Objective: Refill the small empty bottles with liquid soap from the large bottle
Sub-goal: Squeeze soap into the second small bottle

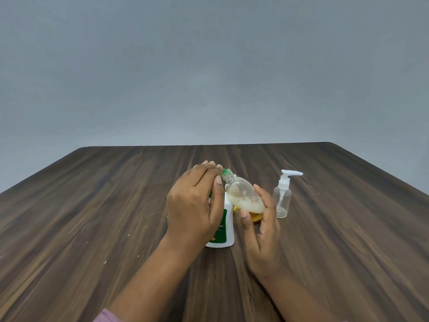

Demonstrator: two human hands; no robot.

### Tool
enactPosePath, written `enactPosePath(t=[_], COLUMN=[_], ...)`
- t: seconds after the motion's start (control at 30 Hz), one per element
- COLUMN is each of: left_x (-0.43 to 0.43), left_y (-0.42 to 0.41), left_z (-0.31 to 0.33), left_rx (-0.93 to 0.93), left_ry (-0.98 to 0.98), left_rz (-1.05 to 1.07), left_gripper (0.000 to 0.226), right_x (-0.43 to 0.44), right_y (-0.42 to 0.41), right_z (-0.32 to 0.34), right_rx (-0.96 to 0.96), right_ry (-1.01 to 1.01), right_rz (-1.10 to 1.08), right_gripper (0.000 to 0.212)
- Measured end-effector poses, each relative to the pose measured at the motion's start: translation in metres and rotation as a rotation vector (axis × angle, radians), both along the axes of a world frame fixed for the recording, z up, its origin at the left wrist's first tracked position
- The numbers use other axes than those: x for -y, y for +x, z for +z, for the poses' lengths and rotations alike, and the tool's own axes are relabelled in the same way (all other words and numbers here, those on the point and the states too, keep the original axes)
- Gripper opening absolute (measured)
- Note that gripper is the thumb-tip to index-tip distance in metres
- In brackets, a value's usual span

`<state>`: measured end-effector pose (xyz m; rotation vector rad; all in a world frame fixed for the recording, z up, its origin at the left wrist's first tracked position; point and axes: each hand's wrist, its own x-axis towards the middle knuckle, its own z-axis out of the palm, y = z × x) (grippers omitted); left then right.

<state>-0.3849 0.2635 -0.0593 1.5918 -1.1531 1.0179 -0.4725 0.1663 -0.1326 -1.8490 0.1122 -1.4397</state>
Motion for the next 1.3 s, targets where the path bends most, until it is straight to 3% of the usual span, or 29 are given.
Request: enactPosePath(t=[0.43,1.3], left_x=[0.002,-0.001], left_y=[-0.001,0.001], left_z=[-0.01,-0.003], left_rx=[-0.052,0.015], left_ry=[-0.03,0.024], left_rz=[-0.045,0.007], left_gripper=[0.035,0.036], right_x=[0.002,0.001], right_y=[-0.001,0.0], right_z=[-0.001,0.0], right_rx=[0.001,0.007], right_ry=[-0.016,-0.012], right_rz=[-0.02,-0.008], right_gripper=[0.041,0.042])
